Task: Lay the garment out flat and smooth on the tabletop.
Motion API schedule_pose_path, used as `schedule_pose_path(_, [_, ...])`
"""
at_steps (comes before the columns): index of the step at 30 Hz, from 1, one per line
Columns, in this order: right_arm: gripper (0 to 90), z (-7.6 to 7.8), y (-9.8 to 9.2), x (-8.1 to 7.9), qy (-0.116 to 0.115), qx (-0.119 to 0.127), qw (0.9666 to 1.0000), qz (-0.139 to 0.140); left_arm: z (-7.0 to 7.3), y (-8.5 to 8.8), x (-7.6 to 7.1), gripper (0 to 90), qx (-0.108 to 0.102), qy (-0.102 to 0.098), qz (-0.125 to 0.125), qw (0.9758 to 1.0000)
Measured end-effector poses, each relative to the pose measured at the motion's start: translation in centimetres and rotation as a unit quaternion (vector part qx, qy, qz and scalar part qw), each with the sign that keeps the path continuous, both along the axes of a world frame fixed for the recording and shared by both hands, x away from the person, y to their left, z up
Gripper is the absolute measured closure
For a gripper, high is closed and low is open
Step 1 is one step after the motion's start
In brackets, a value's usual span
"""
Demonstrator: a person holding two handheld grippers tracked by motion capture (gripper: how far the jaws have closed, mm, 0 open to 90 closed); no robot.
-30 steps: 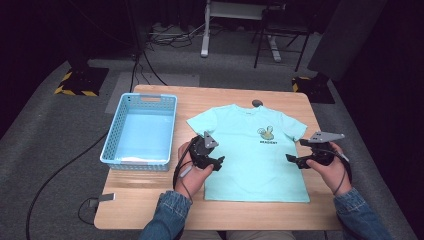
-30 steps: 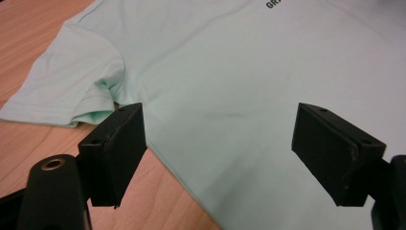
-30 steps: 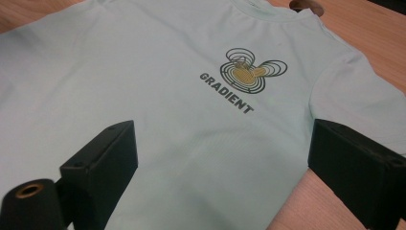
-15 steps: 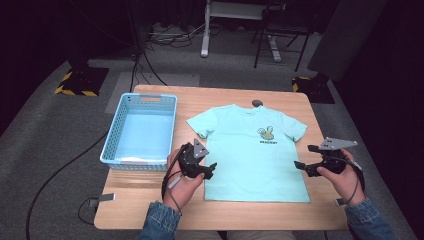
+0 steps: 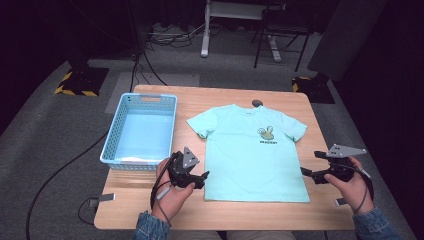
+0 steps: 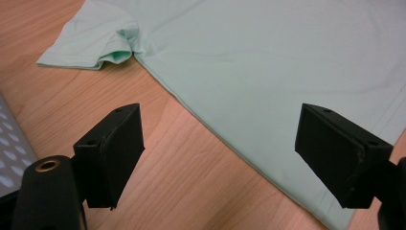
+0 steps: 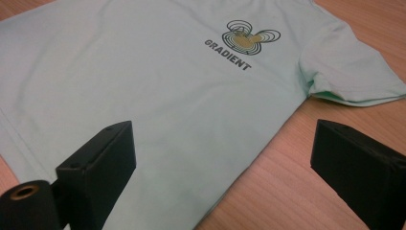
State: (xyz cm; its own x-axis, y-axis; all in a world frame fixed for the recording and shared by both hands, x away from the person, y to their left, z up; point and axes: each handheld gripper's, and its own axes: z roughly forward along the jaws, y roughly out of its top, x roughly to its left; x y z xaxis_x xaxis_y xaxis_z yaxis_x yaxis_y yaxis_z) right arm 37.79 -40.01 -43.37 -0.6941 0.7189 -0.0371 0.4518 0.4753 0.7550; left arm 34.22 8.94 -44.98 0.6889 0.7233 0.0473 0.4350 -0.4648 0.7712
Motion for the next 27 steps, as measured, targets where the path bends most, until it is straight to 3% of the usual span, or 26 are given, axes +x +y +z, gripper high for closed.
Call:
schedule_pose_path(15, [7.8,-1.4,-1.8,-1.4,0.014,-0.004,0.9998,-0.014,-2.4,3.5,-2.3,16.7,0.004,0.020,0.024,0.9995])
schedule_pose_path(27, [7.0,-4.1,-3.1,-2.1,0.041,-0.003,0.9987,-0.031,-4.5,5.8,-3.0,16.7,0.012,0.042,0.051,0.9978])
